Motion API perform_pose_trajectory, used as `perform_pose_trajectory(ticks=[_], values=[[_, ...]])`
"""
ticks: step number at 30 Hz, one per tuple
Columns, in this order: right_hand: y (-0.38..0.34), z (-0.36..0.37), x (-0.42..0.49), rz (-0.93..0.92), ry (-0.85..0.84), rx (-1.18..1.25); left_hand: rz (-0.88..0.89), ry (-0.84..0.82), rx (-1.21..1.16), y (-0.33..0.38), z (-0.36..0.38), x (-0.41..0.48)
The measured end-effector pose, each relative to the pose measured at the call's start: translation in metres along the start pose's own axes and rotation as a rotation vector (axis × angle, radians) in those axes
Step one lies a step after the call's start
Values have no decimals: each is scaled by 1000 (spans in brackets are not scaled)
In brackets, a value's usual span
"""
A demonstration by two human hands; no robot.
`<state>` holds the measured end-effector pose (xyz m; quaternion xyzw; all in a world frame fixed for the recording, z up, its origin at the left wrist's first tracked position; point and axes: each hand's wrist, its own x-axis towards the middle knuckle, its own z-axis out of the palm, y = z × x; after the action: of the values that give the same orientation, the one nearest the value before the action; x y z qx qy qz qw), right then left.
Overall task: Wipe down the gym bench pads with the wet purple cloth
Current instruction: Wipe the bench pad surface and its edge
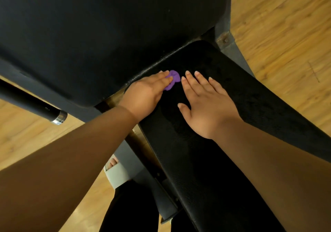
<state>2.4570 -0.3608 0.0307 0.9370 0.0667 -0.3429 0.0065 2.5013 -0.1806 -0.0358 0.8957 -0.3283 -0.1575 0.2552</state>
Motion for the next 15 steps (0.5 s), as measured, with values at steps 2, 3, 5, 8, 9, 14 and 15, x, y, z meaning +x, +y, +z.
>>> perform_pose_trajectory(ticks=[2,3,5,8,9,14,15], values=[[0,1,0,4,7,6,-12,2,-7,-4,-3,13],[0,1,0,6,12,8,-40,-3,-25,-5,-4,22],[0,3,0,5,22,12,-112,7,-48,-7,-4,39],[1,4,1,3,35,21,-125,12,-44,-5,-1,39],[1,4,0,4,35,23,-99,14,-49,-4,-1,30],[-1,2,0,3,35,12,16,-24,-49,-13,-3,-2],[-1,3,0,2,37,12,17,-19,-50,-15,-4,3]])
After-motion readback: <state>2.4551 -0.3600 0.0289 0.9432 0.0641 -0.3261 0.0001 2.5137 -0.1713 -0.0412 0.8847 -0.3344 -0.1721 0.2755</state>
